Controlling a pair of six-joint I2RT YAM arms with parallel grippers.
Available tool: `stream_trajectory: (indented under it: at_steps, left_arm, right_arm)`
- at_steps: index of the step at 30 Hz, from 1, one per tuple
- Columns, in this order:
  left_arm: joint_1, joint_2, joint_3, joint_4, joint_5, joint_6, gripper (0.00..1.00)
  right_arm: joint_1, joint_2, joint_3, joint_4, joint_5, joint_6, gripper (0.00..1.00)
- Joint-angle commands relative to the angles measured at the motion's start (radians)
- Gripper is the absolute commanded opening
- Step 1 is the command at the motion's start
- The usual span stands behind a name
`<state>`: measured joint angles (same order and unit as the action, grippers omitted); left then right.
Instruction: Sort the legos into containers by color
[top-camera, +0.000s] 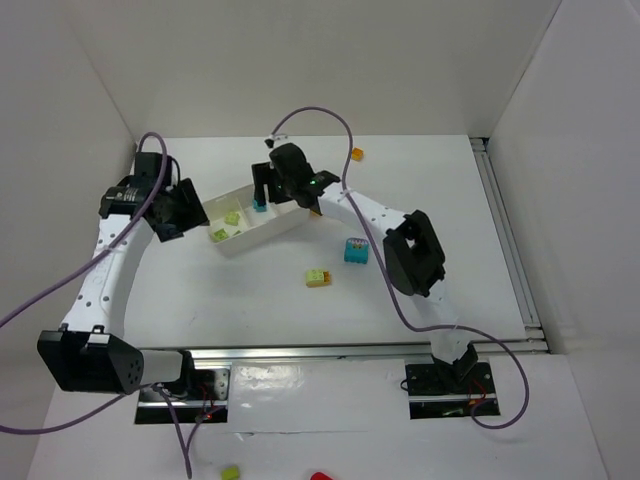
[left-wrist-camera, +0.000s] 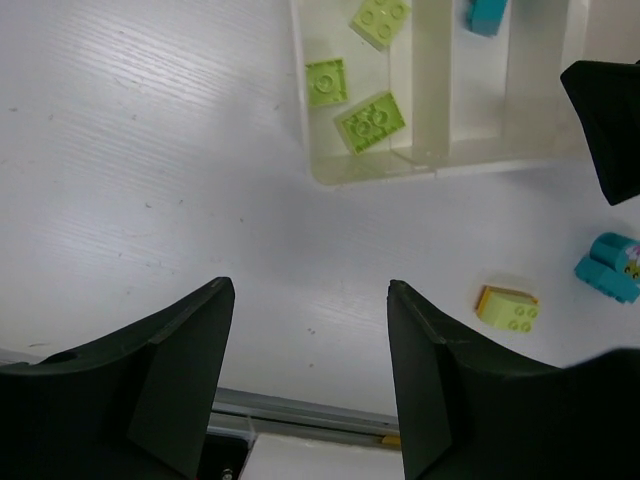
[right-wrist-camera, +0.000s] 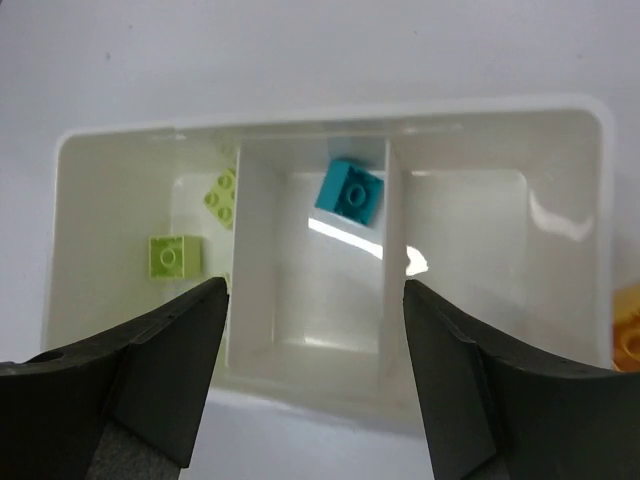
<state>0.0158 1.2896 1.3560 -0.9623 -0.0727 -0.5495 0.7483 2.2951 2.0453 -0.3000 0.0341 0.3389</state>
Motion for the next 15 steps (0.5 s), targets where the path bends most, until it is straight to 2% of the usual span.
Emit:
stream_trajectory:
  at_steps: [1,4,6,8,9,13,15]
  left_arm:
    - [-0.086,0.011,0.028,-0.006,0.02,0.029,0.72]
    - [-0.193,0.062,0.051,-0.006,0.021,0.029,0.72]
    - [-0.256,0.103,0.063,-0.006,0.021,0.029,0.71]
    - [-0.348,0.137,0.072,-0.006,0.021,0.001,0.71]
    - [-0.403,0.172,0.083,-0.006,-0.001,0.0,0.71]
    - [-0.465,0.27,0.143,-0.006,0.022,-0.013,0.71]
    - [-0.522,0.309,0.163,0.051,0.132,0.09,0.73]
  right_arm:
    - [-0.012,-0.222,-0.132,0.012,0.103,-0.011,0.78]
    - [-0.05,-0.426,-0.376,0.012,0.197,-0.011,0.79]
    - [-0.076,-0.577,-0.545,-0.014,0.207,0.0,0.8]
    - [-0.101,-0.71,-0.641,-0.048,0.217,0.014,0.82]
    - [-0.116,-0.749,-0.725,-0.082,0.208,0.026,0.82]
    - [-0.116,-0.879,-0.898,-0.132,0.113,0.061,0.82]
    - [-0.127,-0.927,-0.974,-0.155,0.096,0.142,0.83]
